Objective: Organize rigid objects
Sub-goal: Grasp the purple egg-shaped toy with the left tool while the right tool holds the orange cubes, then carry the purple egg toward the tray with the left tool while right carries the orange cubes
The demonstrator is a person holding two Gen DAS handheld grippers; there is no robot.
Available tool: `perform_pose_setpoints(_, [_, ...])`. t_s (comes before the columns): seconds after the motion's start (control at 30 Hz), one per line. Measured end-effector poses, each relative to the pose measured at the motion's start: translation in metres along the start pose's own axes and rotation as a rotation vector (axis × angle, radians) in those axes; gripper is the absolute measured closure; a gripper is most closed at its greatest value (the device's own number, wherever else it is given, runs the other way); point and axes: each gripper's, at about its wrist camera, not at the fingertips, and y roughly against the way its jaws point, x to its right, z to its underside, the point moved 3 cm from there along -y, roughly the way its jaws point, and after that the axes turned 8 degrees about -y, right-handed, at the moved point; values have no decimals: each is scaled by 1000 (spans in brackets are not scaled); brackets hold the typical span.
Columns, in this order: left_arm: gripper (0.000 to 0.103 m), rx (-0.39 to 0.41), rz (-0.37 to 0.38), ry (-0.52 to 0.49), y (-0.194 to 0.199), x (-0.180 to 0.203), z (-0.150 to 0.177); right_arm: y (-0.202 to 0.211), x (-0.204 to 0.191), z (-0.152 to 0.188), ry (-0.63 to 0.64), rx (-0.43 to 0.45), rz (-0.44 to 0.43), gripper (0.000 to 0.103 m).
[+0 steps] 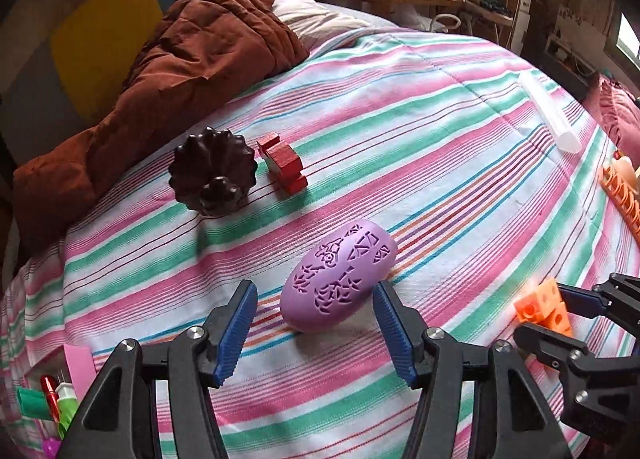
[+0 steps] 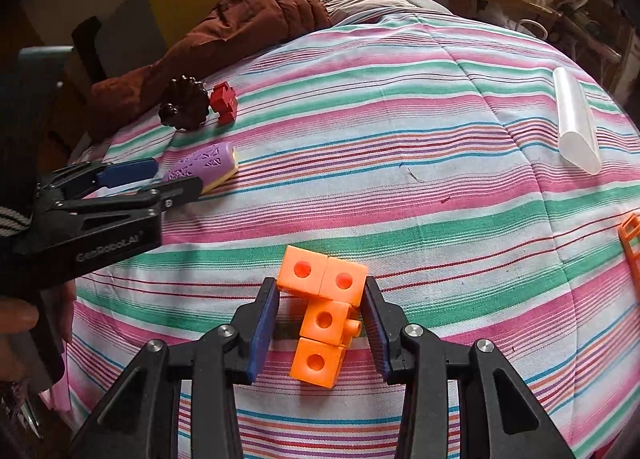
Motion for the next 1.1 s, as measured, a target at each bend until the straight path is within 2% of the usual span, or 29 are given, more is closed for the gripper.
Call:
perform_pose_setpoints(0.1, [42,-7,25,-16,-4,5,1,0,4,-1,-39,-17,-24,61])
perform_pose_setpoints(0.3, [42,-11,55,77,-7,-2,-3,-1,10,-2,-108,-39,-72,61])
perform_pose_setpoints(0.37, [42,-18,46,72,-10,1,-4,-1,10,-3,-109,-40,-73,61])
perform_pose_setpoints(0.47, [42,-21,31,36,-13,8,-5,-2,6,-2,-84,-35,-53,61])
perform_pose_setpoints(0.53, [47,-12,27,27,-12,11,-3,-2,2,-1,-53,-27,-25,61])
perform_pose_setpoints(0.6, [59,-4,52,31,-12,13,-2,-1,-1,1,-18,-17,10,61])
perform_pose_setpoints(0.8, [59,-25,85,97,-16,8,-6,-2,-8,6,57,3,76,61])
perform_pose_setpoints(0.93, [59,-19,62,62,-14,13,-7,-4,-11,8,88,11,99,61])
perform_pose_setpoints(1.1, [59,7,59,84,-10,14,-1,-5,-12,8,87,10,99,61])
